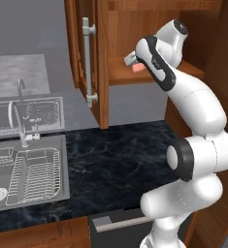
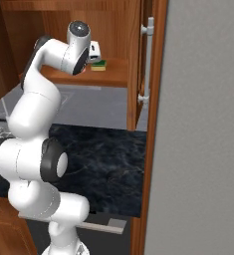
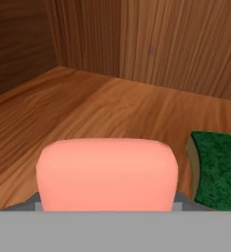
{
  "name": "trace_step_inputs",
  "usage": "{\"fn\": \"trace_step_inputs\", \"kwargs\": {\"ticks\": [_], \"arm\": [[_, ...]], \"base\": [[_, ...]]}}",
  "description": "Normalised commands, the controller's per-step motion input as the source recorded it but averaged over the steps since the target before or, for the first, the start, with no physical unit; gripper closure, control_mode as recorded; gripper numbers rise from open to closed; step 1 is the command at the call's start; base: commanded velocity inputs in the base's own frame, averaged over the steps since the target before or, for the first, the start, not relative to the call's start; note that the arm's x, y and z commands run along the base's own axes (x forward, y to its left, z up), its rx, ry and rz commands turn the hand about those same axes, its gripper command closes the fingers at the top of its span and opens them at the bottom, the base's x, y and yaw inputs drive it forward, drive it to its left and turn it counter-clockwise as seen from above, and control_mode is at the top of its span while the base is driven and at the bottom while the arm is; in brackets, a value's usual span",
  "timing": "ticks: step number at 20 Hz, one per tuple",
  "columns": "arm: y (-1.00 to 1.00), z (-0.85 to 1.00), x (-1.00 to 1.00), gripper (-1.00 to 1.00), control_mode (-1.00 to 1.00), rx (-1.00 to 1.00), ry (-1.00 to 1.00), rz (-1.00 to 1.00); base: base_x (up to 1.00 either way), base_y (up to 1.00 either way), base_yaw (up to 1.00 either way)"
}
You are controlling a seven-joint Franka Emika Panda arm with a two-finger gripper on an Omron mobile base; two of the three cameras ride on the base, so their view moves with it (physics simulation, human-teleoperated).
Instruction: Pick up the sponge and bar soap from the sink, and place them back in the cabinet, and close the cabinet doors.
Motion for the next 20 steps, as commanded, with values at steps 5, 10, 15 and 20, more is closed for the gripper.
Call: {"fn": "trace_step_inputs", "kwargs": {"ticks": [5, 10, 15, 20], "arm": [[0.0, 0.0, 0.0, -1.0, -1.0, 0.0, 0.0, 0.0], [0.0, 0.0, 0.0, -1.0, -1.0, 0.0, 0.0, 0.0], [0.0, 0.0, 0.0, -1.0, -1.0, 0.0, 0.0, 0.0], [0.0, 0.0, 0.0, -1.0, -1.0, 0.0, -0.04, 0.0]], "base": [[0.0, 0.0, 0.0], [0.0, 0.0, 0.0], [0.0, 0.0, 0.0], [0.0, 0.0, 0.0]]}}
